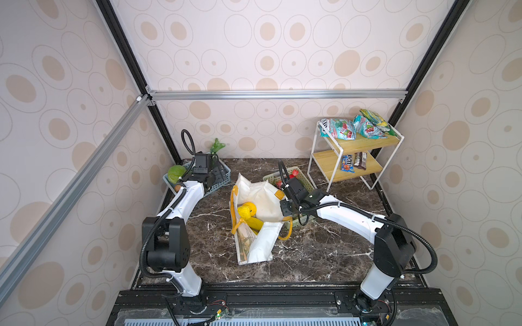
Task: Place the food into the grocery bag and tie it
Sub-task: 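Grasp the bag's top edge with the right gripper while the left gripper releases and withdraws, then move the left gripper into the blue basket and grasp the purple cabbage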
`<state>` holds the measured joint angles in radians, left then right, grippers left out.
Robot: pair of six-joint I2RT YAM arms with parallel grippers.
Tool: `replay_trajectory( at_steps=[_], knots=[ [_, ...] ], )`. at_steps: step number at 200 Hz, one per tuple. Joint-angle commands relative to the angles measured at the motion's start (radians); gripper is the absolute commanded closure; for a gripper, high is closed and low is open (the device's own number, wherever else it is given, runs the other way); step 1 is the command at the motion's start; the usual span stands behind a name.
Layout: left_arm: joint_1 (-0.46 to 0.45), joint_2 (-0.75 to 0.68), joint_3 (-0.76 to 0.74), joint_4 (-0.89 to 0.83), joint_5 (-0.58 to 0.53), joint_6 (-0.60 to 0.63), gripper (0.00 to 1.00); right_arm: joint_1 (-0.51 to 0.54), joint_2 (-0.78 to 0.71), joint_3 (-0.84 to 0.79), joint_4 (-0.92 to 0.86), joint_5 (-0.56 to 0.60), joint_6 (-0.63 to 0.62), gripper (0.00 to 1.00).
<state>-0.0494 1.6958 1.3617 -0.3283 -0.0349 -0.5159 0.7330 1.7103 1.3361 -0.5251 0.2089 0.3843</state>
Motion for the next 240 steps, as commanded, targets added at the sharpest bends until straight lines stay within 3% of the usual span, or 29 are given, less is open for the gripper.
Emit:
replay_trajectory(
  at_steps=[1, 94, 120, 176, 240],
  knots=[
    [0.011, 0.038, 0.069, 0.034, 0.001, -0.032, 0.12, -0.005, -0.031, -0.020, -0.036, 0.041, 0.076, 0.99],
    [0.057, 0.126, 0.157, -0.003, -0.156, -0.006, 0.24, 0.004, -0.055, -0.028, 0.013, -0.008, 0.110, 0.98],
    [0.074, 0.127, 0.171, -0.028, -0.298, 0.024, 0.22, 0.016, -0.048, -0.014, 0.013, -0.016, 0.103, 0.97],
    [0.129, 0.141, 0.136, 0.015, -0.404, 0.038, 0.17, 0.026, -0.015, 0.050, -0.024, -0.043, 0.082, 0.97],
    [0.153, 0.200, 0.136, 0.078, -0.289, 0.020, 0.16, 0.035, 0.006, 0.102, -0.053, -0.052, 0.071, 0.97]
  ],
)
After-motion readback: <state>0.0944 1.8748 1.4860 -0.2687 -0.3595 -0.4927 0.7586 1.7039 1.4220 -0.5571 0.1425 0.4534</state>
